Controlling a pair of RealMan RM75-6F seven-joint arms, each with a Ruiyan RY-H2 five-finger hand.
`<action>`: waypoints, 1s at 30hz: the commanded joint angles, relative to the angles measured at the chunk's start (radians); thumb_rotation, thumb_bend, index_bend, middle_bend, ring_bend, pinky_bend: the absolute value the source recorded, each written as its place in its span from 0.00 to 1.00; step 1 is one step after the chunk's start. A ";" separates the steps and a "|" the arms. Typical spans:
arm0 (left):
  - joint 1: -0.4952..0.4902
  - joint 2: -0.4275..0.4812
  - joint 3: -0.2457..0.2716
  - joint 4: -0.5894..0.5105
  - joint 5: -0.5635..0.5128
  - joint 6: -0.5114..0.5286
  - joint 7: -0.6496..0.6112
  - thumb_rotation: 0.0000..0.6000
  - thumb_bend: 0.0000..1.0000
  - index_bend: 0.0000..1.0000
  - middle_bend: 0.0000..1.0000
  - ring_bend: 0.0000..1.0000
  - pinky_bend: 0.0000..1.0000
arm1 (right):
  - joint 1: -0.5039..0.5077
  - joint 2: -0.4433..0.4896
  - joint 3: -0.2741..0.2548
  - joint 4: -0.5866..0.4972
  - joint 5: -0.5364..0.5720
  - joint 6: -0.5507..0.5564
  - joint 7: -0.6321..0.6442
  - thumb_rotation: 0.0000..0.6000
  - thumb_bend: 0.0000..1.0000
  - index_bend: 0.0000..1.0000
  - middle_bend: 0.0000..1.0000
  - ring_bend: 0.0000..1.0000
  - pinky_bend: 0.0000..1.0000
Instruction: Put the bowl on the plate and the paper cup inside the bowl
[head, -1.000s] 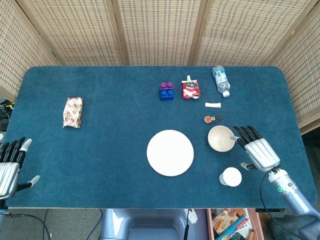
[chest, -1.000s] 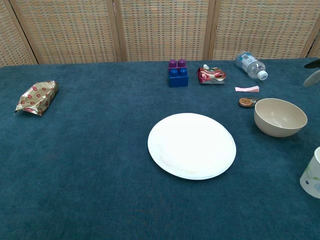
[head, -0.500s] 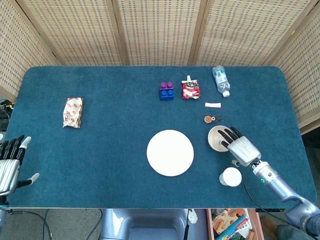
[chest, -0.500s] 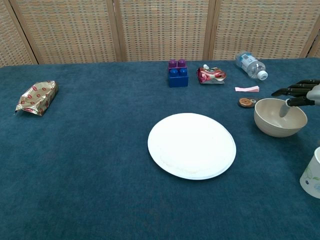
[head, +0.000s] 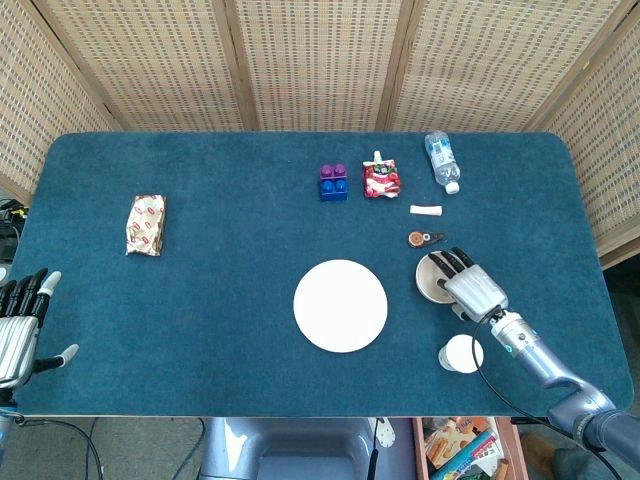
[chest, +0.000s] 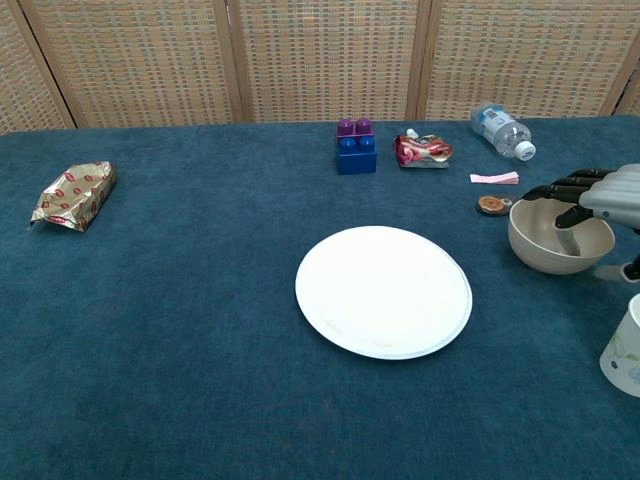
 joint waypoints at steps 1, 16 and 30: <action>-0.003 0.000 0.000 0.000 -0.003 -0.004 0.002 1.00 0.00 0.00 0.00 0.00 0.00 | 0.011 -0.024 -0.003 0.029 0.000 0.013 0.028 1.00 0.41 0.59 0.00 0.00 0.00; -0.012 -0.003 -0.003 0.003 -0.025 -0.020 0.009 1.00 0.00 0.00 0.00 0.00 0.00 | 0.036 0.018 -0.005 -0.022 -0.053 0.171 0.104 1.00 0.45 0.64 0.00 0.00 0.00; -0.018 -0.001 0.000 0.004 -0.029 -0.030 0.004 1.00 0.00 0.00 0.00 0.00 0.00 | 0.152 0.196 0.027 -0.462 -0.086 0.054 -0.165 1.00 0.45 0.64 0.00 0.00 0.00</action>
